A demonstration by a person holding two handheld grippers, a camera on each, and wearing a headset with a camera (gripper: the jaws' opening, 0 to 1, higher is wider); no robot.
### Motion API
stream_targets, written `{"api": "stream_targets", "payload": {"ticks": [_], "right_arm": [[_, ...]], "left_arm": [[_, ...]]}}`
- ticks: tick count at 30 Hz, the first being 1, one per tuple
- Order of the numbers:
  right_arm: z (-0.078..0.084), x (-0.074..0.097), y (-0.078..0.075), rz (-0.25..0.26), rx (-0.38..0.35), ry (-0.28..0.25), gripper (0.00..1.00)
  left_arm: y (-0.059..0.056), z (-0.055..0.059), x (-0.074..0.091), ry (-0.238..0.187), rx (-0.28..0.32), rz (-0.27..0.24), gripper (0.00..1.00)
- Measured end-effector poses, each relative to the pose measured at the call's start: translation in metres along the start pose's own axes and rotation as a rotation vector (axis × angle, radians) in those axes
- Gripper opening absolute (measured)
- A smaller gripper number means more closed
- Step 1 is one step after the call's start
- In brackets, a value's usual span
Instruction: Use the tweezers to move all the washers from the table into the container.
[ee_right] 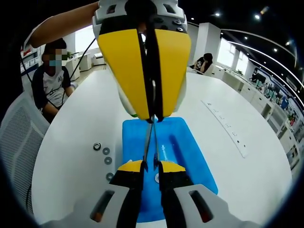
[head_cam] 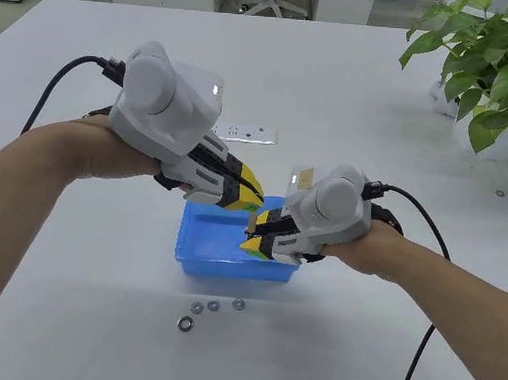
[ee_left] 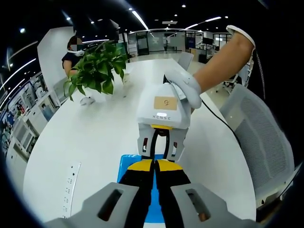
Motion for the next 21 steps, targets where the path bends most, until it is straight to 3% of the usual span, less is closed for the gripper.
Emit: {"api": "stream_targets", "payload": {"ticks": [21], "right_arm": [[-0.017,0.016,0.022,0.012,0.047,-0.009,0.12]], "left_arm": [[-0.026,-0.017,0.007,0.021,-0.032,0.006,0.05]]}}
Point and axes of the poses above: the centre of the closed fingertips' face, and the gripper's own axes: x roughly backward along the fingers, y roughly to its left, z roughly out of its underside, the point moved 8 cm from there along x, roughly backward along the fingers, and after that the axes turned 11 degrees about -y, right-handed, at the moved point
